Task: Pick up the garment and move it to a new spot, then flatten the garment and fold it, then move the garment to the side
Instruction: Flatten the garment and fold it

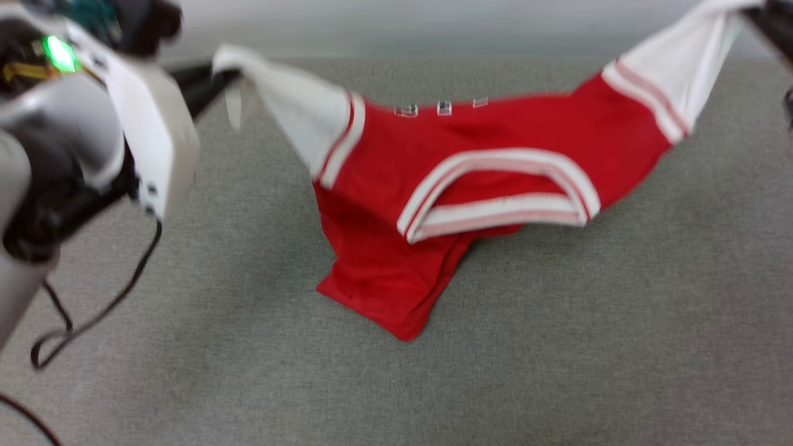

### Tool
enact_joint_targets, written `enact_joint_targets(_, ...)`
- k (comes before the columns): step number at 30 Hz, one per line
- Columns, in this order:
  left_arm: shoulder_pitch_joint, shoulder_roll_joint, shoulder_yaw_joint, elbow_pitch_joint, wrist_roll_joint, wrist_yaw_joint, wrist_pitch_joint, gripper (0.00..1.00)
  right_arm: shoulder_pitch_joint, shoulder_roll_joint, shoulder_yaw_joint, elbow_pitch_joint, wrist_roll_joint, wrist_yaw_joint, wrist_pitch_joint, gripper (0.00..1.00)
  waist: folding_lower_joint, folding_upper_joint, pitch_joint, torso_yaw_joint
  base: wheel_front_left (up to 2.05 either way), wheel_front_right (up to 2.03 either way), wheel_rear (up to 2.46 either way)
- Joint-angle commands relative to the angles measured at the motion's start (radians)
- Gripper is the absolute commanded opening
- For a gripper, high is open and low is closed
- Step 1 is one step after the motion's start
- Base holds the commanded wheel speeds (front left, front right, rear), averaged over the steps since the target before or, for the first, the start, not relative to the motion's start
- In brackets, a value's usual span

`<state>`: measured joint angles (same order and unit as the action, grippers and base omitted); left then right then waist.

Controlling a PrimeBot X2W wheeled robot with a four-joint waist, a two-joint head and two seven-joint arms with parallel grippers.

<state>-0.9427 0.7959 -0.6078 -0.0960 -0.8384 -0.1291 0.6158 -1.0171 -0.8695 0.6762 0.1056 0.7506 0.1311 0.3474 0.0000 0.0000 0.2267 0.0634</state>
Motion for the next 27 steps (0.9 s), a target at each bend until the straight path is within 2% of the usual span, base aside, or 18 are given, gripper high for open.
enact_joint_targets(1,-0.032,-0.009,0.008,0.009,0.006,0.000,-0.007,0.00,-0.035,0.008,-0.010,0.008,-0.010,-0.001,0.002,0.00,0.0000,0.0000,0.022,0.000,0.00,0.00,0.00)
enact_joint_targets(7,-0.278,-0.092,0.026,0.107,0.056,0.000,-0.058,0.00,-0.277,0.062,-0.031,0.082,-0.067,-0.001,0.042,0.00,0.0000,0.0000,0.122,-0.006,0.00,0.00,0.00)
enact_joint_targets(13,-0.522,-0.157,0.033,0.218,0.095,0.000,-0.115,0.00,-0.526,0.112,-0.004,0.167,-0.129,-0.001,0.060,0.00,0.0000,0.0000,0.228,-0.014,0.00,0.00,0.00)
enact_joint_targets(19,-0.747,-0.204,0.035,0.341,0.105,0.000,-0.180,0.00,-0.740,0.141,0.036,0.264,-0.169,-0.001,0.047,0.00,0.0000,0.0000,0.312,-0.018,0.00,0.00,0.00)
enact_joint_targets(27,-0.922,-0.240,0.002,0.493,0.091,0.000,-0.296,0.00,-0.922,0.179,0.077,0.404,-0.192,-0.001,-0.022,0.00,0.0000,0.0000,0.363,-0.013,0.00,0.00,0.00)
